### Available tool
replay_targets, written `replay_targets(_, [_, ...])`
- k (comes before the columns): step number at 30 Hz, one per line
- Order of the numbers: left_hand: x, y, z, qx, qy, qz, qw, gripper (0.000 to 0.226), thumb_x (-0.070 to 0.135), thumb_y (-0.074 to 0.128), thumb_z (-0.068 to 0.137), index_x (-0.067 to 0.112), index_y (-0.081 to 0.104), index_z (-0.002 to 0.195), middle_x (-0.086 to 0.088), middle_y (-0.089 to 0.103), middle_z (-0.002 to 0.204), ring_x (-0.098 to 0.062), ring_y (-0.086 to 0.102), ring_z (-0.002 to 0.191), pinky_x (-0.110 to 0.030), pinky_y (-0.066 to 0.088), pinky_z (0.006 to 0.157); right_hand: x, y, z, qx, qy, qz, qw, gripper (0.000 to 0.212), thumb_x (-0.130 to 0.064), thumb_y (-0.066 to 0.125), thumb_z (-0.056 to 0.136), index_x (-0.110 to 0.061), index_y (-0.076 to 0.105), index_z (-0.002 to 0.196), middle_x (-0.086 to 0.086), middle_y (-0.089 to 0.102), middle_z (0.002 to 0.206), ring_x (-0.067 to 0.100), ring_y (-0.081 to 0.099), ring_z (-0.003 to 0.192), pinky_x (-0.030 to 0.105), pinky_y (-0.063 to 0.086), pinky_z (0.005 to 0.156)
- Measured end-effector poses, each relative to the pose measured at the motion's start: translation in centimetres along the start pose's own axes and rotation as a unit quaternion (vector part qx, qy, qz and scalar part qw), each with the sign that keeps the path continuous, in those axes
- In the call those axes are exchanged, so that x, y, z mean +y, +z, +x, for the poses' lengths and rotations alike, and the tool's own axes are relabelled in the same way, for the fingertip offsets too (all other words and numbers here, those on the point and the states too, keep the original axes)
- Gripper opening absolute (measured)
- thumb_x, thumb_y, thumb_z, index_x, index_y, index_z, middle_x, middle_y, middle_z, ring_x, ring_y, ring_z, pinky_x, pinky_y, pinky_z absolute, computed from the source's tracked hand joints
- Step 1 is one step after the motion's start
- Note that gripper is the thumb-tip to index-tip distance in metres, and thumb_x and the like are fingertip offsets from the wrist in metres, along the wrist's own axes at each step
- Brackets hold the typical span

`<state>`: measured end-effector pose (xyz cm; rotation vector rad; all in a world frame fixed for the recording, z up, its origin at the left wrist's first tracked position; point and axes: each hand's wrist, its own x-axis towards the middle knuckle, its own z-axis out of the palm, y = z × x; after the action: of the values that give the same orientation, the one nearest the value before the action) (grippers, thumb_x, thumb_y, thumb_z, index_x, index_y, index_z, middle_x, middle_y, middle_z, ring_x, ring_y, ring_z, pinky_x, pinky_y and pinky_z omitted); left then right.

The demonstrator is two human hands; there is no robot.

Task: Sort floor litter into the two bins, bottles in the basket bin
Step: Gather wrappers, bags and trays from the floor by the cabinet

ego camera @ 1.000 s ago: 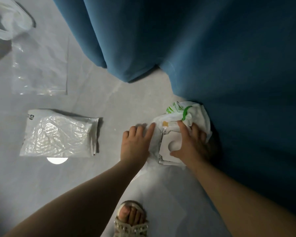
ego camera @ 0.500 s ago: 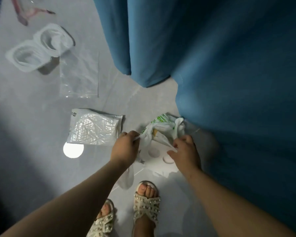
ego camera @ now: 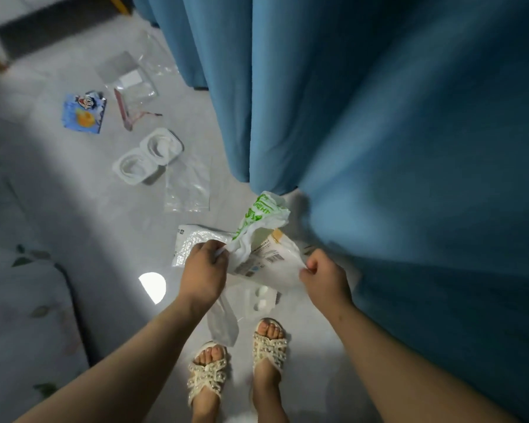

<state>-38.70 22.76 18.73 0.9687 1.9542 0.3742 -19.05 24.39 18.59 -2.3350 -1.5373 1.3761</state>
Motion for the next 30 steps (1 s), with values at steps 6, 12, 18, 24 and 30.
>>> replay_targets(6, [5.6,-4.8,-4.9,0.019,-0.002,-0.076,0.997,0.014,0.014,0.048,0.092,0.010,0.061,0.088,-0.007,0.061,0.083,-0.022,0.054,0.074,-0.028,0.038,0.063,-4.0,-4.9,-4.7,0.050,0.025,0.130,0.990,0.019,-0.006,0.057,0.083,-0.015,0.043,0.074,-0.006,0.046,0.064,0.019,0.045,0.068,0.018,0.033,0.051])
replay_targets(12, [9.7,-8.2,-10.0,-0.033,0.044,-0.077,0.996,0.015,0.043,0.053,0.061,0.037,0.064,0.070,-0.004,0.061,0.114,-0.030,0.055,0.111,-0.044,0.043,0.098,-6.6,-7.4,-10.5,0.050,0.089,0.342,0.934,0.016,-0.009,0.057,0.086,-0.016,0.048,0.097,-0.004,0.052,0.087,0.013,0.048,0.072,0.026,0.045,0.064])
replay_targets(18, [10.9,-8.7,-15.3,-0.236,0.124,0.050,0.963,0.036,0.047,0.050,0.049,0.022,0.053,0.073,0.010,0.023,0.150,-0.008,0.005,0.142,-0.016,0.002,0.110,-6.2,-7.0,-16.1,0.015,0.162,0.519,0.839,0.017,-0.016,0.054,0.091,-0.031,0.052,0.098,-0.006,0.053,0.095,0.015,0.052,0.084,0.029,0.047,0.065])
replay_targets(24, [10.0,-6.8,-19.0,-0.346,0.154,0.079,0.922,0.020,0.024,0.073,0.059,0.029,0.053,0.062,0.005,0.019,0.155,-0.015,0.012,0.145,-0.029,0.015,0.118,-2.4,-5.2,-20.0,0.027,0.201,0.603,0.771,0.027,-0.030,0.061,0.085,-0.033,0.055,0.111,0.006,0.060,0.118,0.030,0.057,0.108,0.041,0.054,0.078])
replay_targets(30, [9.9,-2.6,-22.2,-0.403,0.191,0.116,0.888,0.036,0.007,0.072,0.077,0.036,0.058,0.060,0.004,0.024,0.153,-0.017,0.022,0.142,-0.036,0.023,0.116,3.0,-5.4,-23.3,0.054,0.208,0.646,0.733,0.073,-0.055,0.079,0.053,-0.032,0.056,0.119,0.005,0.062,0.122,0.033,0.059,0.111,0.058,0.050,0.088])
